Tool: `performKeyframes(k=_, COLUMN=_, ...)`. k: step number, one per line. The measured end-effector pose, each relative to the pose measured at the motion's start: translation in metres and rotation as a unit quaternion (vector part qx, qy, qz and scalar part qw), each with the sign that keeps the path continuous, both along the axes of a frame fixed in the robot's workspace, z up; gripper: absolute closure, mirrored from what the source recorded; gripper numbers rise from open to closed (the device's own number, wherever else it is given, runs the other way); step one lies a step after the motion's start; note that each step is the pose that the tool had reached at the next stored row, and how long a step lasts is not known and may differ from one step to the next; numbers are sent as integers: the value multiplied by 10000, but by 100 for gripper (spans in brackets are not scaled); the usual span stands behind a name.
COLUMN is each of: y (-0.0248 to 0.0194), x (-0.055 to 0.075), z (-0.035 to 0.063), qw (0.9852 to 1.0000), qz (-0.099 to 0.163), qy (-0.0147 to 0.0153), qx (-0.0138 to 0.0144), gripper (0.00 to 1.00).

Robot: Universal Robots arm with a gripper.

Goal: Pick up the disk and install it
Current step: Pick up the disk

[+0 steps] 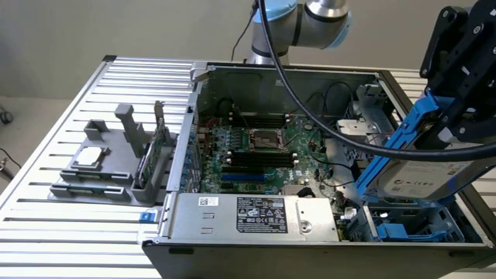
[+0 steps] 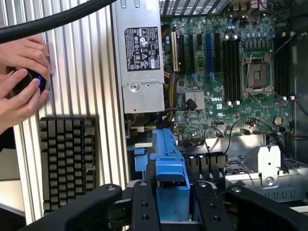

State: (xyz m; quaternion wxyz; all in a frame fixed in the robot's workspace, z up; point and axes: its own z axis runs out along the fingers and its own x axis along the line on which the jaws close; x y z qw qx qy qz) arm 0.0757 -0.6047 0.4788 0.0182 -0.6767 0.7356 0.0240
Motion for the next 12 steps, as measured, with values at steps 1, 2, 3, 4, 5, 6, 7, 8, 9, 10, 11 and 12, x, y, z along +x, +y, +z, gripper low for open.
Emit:
performKeyframes(k=1, y=-1, x=10, z=-19, qw=10000, qz=0, qy=0, qx=1, gripper=67)
performKeyframes(k=2, y=-2, x=28, z=-39, qw=10000, qz=0, qy=0, qx=2, gripper=67)
performKeyframes(k=3, y=-2, x=45, z=-57, qw=10000, qz=0, qy=0, qx=2, gripper=67)
performKeyframes(k=4, y=-2, x=64, z=-74, qw=10000, qz=0, qy=0, qx=2, gripper=67)
performKeyframes(k=5, y=-2, x=85, z=-89, qw=10000, qz=0, qy=0, qx=2, gripper=67)
performKeyframes(k=6, y=-2, x=105, z=-105, qw=10000, qz=0, qy=0, qx=3, gripper=67)
performKeyframes(k=7, y=-2, x=123, z=-118, qw=10000, qz=0, qy=0, qx=3, gripper=67)
performKeyframes(k=8, y=-2, x=135, z=-129, qw=10000, qz=1, qy=0, qx=3, gripper=67)
performKeyframes(k=9, y=-2, x=146, z=-140, qw=10000, qz=3, qy=0, qx=4, gripper=67)
performKeyframes(k=10, y=-2, x=155, z=-150, qw=10000, qz=5, qy=0, qx=4, gripper=67)
performKeyframes(k=11, y=-2, x=165, z=-159, qw=10000, qz=10, qy=0, qx=4, gripper=67)
performKeyframes(k=12, y=-2, x=173, z=-167, qw=10000, qz=16, qy=0, qx=5, gripper=67)
